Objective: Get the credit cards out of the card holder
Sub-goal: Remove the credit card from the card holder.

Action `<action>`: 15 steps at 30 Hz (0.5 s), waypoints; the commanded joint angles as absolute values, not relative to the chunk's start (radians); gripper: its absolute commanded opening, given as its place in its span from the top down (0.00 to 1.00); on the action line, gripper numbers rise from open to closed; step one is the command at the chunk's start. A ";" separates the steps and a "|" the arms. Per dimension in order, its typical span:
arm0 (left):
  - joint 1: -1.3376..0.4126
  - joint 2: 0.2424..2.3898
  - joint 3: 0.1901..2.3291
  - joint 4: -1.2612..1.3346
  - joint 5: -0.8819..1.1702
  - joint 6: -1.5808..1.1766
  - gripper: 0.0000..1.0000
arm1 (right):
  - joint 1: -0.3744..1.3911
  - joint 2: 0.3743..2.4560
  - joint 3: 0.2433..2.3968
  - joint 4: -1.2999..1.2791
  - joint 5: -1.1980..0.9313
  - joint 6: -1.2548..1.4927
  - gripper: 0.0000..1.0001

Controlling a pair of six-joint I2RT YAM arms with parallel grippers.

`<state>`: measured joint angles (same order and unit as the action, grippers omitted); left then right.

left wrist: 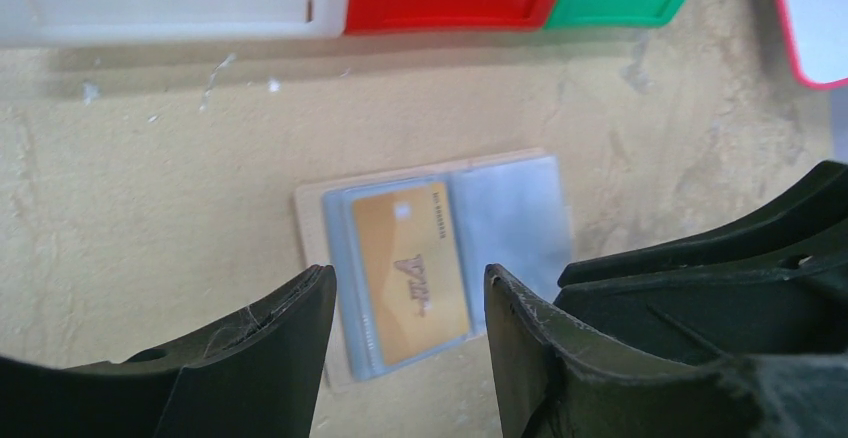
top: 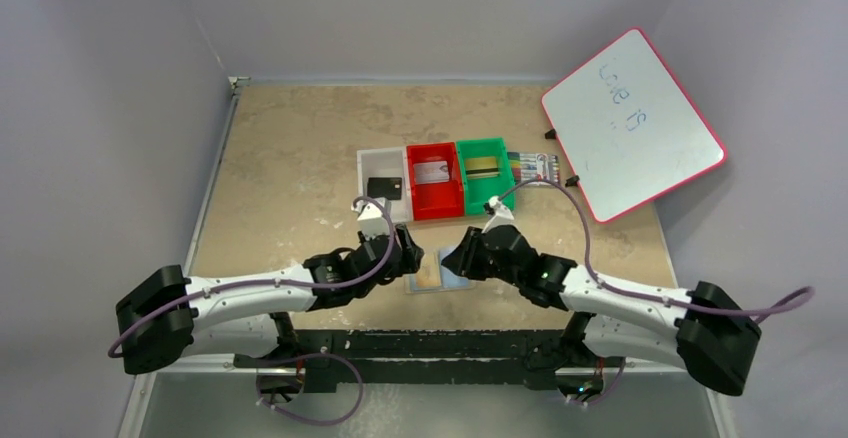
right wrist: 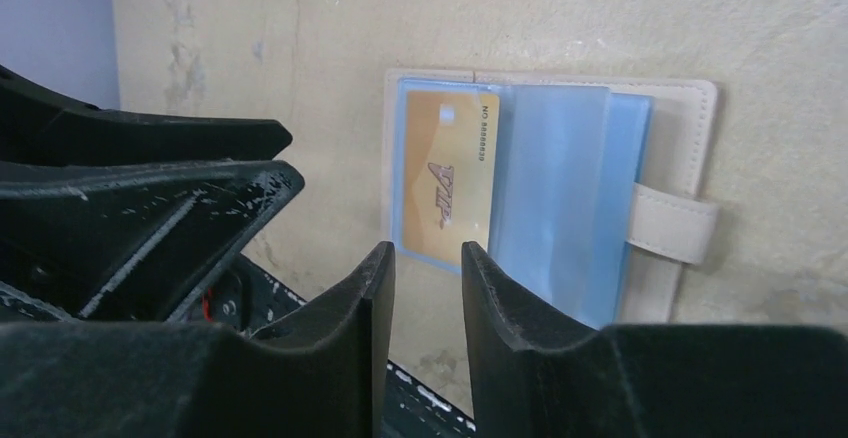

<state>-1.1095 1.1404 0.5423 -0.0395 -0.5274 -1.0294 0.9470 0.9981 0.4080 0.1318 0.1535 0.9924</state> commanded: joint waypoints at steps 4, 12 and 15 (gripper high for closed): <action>-1.115 1.089 0.491 -0.040 -0.545 -1.043 0.43 | 0.918 1.162 0.511 0.275 0.003 0.935 0.67; -1.114 1.000 0.420 -0.007 -0.572 -1.081 0.35 | 0.907 1.273 0.553 0.252 -0.018 0.914 0.63; -1.113 1.003 0.413 -0.001 -0.562 -1.086 0.34 | 0.899 1.306 0.560 0.258 -0.018 0.913 0.63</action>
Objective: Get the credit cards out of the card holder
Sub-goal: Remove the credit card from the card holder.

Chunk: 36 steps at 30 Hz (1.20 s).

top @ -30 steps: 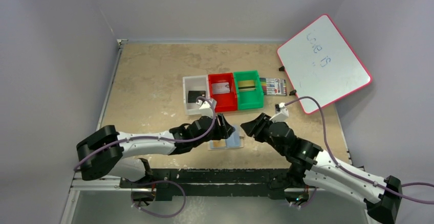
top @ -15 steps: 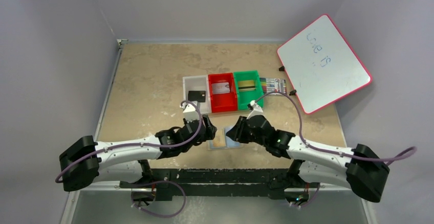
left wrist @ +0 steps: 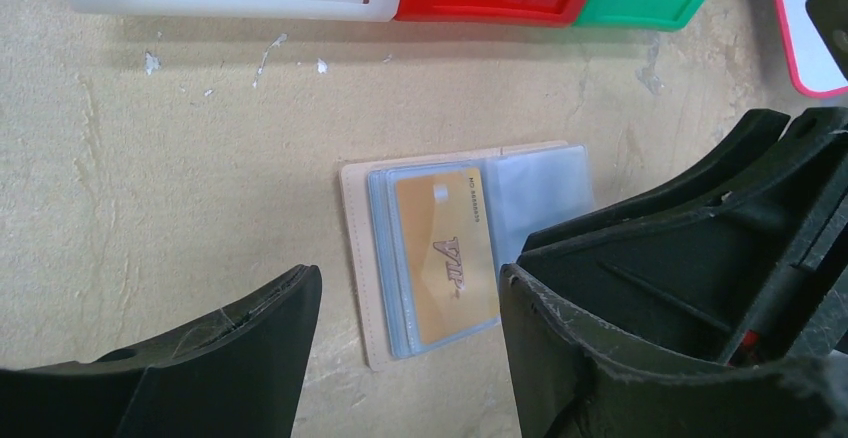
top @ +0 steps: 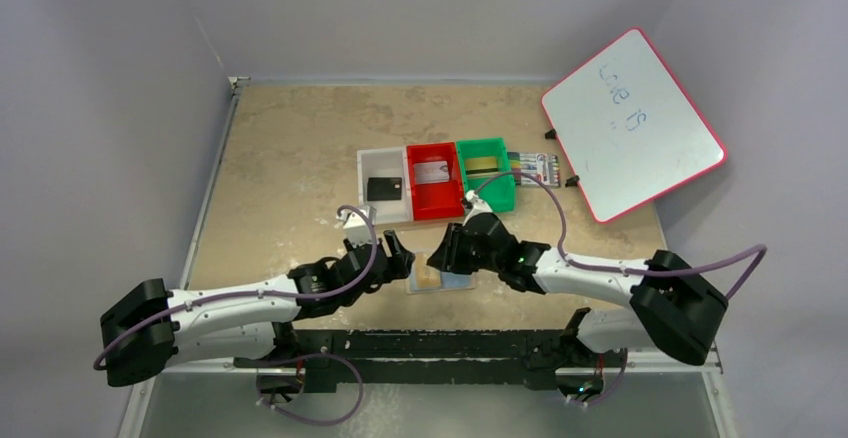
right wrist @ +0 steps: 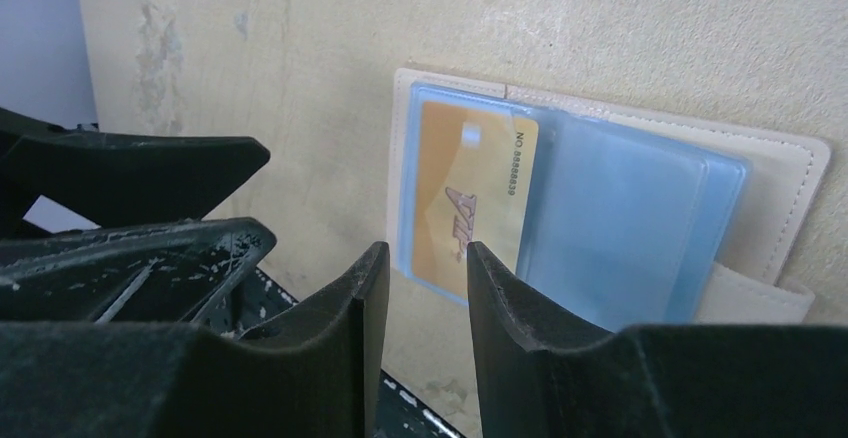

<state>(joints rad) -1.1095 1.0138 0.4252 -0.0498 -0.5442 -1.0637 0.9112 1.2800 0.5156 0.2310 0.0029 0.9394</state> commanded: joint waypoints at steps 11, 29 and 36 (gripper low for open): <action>-1.113 1.145 0.473 0.052 -0.458 -1.031 0.36 | 0.870 1.415 0.553 0.275 -0.052 0.917 0.63; -1.114 1.309 0.517 0.128 -0.376 -0.990 0.43 | 0.823 1.424 0.438 0.411 -0.102 0.995 0.68; -1.114 1.353 0.522 0.136 -0.366 -0.993 0.50 | 0.809 1.425 0.396 0.493 -0.144 1.019 0.73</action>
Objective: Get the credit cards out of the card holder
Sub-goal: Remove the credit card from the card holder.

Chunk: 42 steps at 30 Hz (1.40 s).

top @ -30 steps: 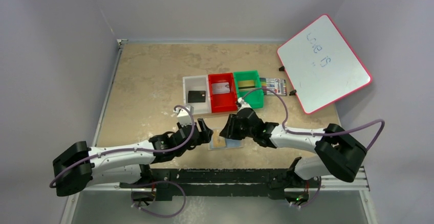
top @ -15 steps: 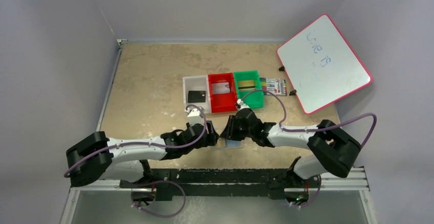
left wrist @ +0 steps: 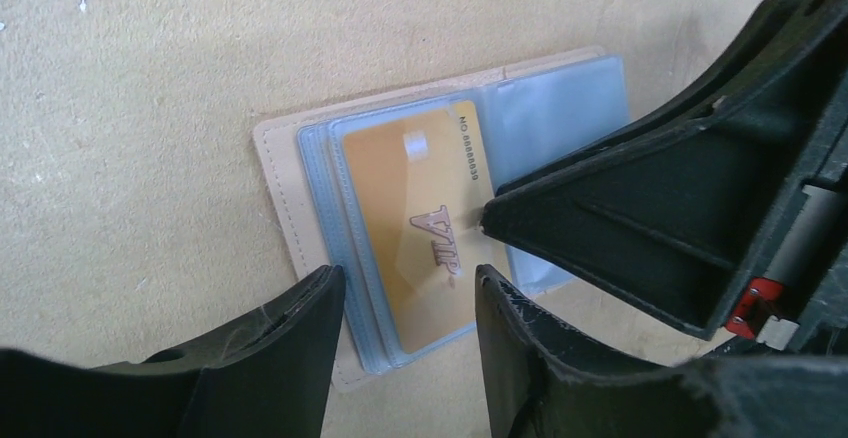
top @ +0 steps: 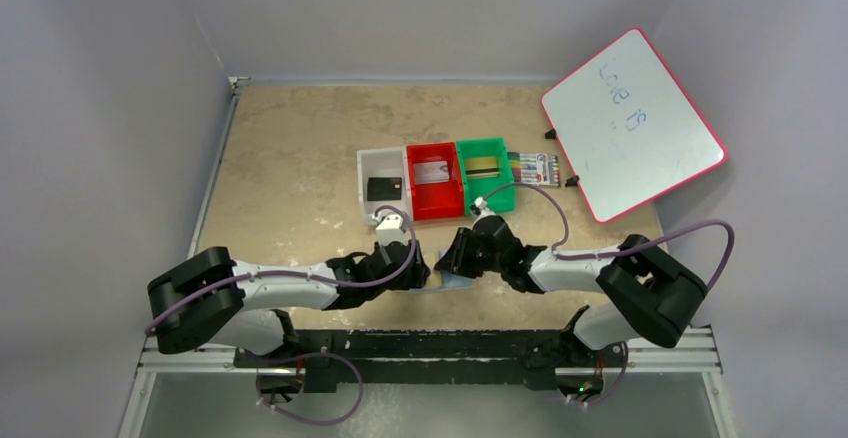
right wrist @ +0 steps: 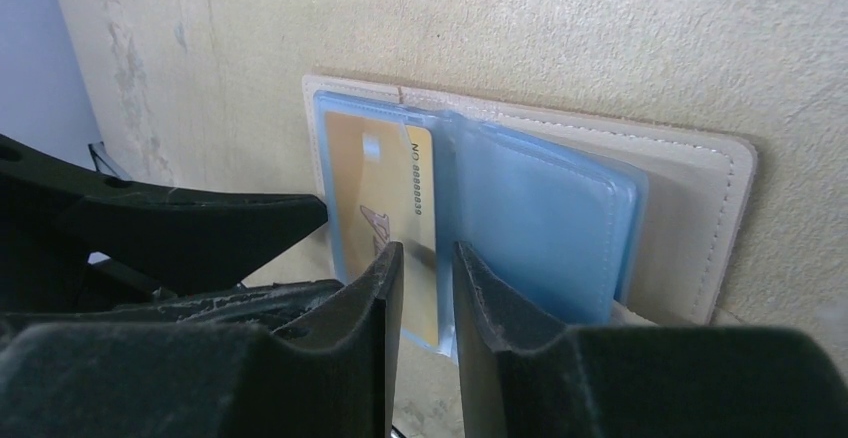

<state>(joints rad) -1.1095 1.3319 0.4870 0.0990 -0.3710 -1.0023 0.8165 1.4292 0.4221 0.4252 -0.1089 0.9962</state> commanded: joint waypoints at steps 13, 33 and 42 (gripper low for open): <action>-1.115 1.424 0.545 0.088 -0.345 -0.976 0.70 | 0.783 1.429 0.356 0.606 -0.206 1.049 0.83; -1.115 1.437 0.560 0.003 -0.390 -0.965 0.83 | 0.736 1.333 0.310 0.527 -0.152 1.057 1.00; -1.114 1.438 0.560 0.006 -0.395 -0.965 0.83 | 0.714 1.266 0.285 0.455 -0.133 1.039 1.00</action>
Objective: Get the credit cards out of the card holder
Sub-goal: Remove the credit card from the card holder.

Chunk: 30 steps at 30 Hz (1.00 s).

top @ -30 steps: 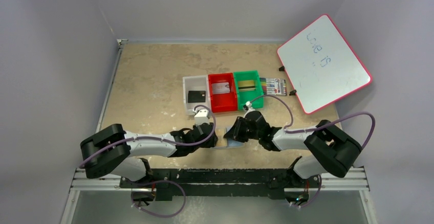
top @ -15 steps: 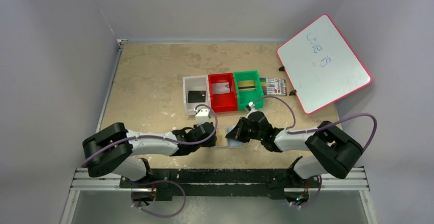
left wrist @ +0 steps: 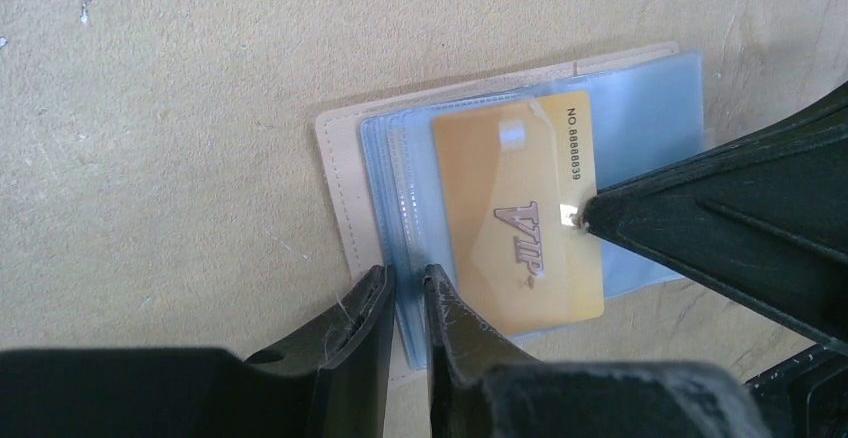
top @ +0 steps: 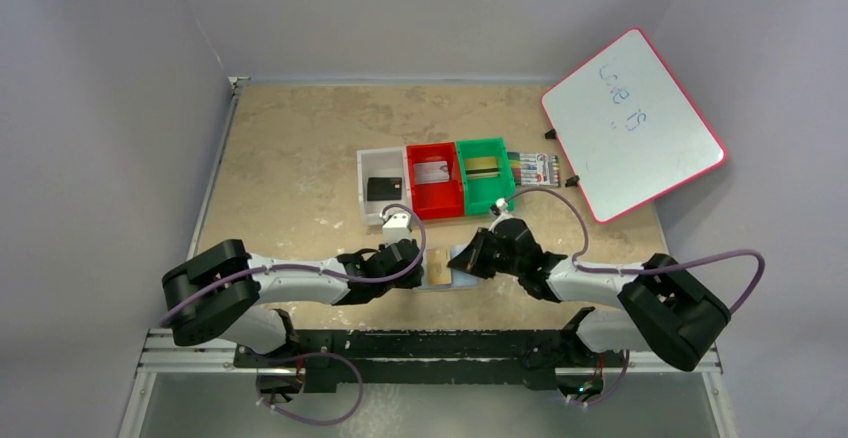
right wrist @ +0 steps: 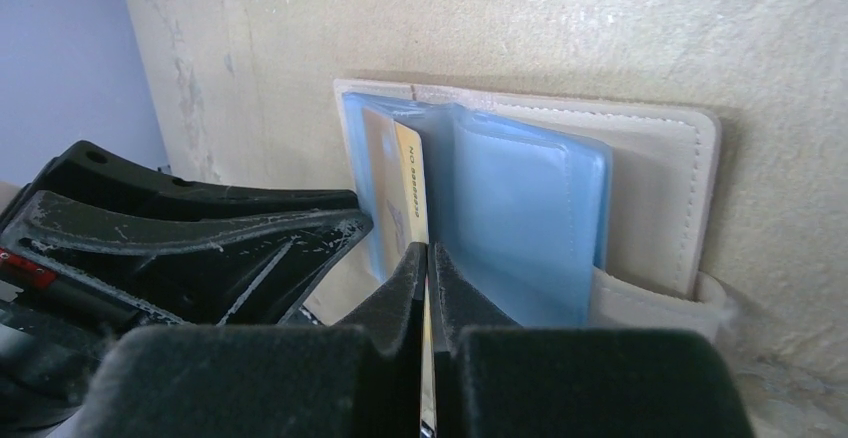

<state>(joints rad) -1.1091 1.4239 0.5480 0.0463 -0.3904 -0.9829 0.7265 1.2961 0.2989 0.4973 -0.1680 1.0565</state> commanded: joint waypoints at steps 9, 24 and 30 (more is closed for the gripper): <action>-1.118 1.405 0.561 0.035 -0.378 -0.953 0.73 | 0.703 1.257 0.267 0.472 -0.149 1.029 1.00; -1.121 1.292 0.641 0.016 -0.417 -0.917 0.55 | 0.703 1.292 0.277 0.493 -0.150 1.036 0.98; -1.121 1.375 0.649 0.117 -0.336 -0.917 0.55 | 0.703 1.298 0.282 0.490 -0.149 1.035 0.98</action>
